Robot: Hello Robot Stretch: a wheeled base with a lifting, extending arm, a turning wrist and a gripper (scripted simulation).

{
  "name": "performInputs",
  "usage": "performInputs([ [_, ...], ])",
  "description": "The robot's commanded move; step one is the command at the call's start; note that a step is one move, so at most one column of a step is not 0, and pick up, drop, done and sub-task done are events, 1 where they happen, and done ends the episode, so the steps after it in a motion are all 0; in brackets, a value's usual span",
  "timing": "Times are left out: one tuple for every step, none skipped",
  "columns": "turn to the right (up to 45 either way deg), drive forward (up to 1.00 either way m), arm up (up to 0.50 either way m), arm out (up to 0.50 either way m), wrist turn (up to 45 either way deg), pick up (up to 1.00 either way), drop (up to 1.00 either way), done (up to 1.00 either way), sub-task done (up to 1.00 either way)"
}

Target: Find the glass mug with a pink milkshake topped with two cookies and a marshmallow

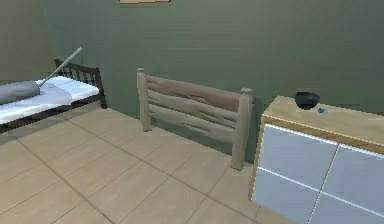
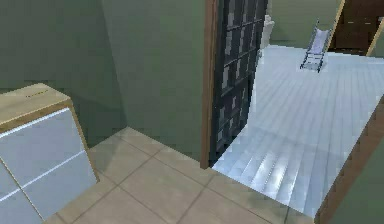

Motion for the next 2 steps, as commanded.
performInputs([
  [0.0,0.2,0.0,0.0,0.0,0.0,0.0,0.0,0.0],
  [-45.0,0.0,0.0,0.0,0.0,0.0,0.0,0.0,0.0],
])
